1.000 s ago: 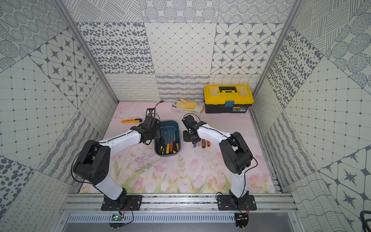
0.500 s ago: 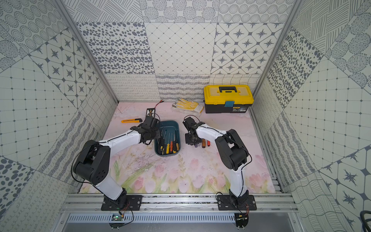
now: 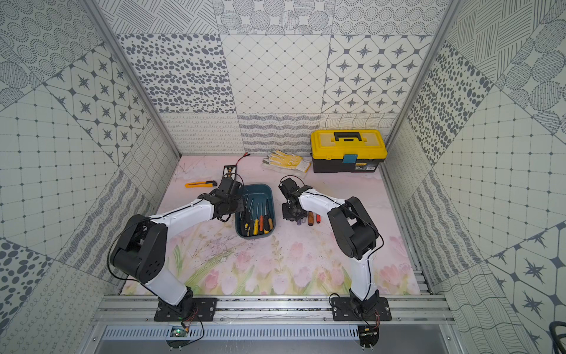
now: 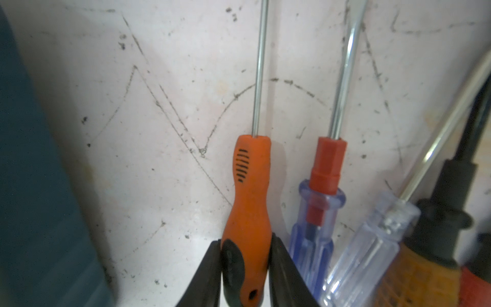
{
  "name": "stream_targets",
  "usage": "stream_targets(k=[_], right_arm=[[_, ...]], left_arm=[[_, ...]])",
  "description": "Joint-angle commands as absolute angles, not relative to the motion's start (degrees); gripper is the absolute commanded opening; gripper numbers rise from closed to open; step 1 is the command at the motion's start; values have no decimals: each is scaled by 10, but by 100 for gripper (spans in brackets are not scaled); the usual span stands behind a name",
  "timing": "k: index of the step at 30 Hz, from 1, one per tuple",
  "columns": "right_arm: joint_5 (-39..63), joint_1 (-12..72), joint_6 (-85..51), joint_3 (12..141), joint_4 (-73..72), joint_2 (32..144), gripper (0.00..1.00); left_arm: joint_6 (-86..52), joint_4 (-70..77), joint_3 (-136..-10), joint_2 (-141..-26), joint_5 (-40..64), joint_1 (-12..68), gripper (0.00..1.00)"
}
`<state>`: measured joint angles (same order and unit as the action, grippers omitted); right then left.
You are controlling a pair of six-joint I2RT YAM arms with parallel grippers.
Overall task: Take out the screwdriver from the storage box
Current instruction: Place the screwdriver at the center of the board.
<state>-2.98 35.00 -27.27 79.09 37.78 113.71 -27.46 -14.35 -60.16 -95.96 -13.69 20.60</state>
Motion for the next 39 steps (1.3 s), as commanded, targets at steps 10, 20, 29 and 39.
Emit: stream_targets(k=[10, 20, 29, 39], right_arm=[[-21, 348, -274, 806, 386, 1130, 45], [-16, 348, -270, 812, 382, 1100, 51], [4, 348, -264, 817, 335, 1039, 52], [105, 368, -261, 851, 276, 1015, 48]], left_arm=[[-271, -120, -603, -950, -163, 203, 0], [-272, -119, -605, -950, -160, 203, 0], [-272, -117, -606, -950, -158, 203, 0], [-276, -114, -606, -948, -140, 203, 0]])
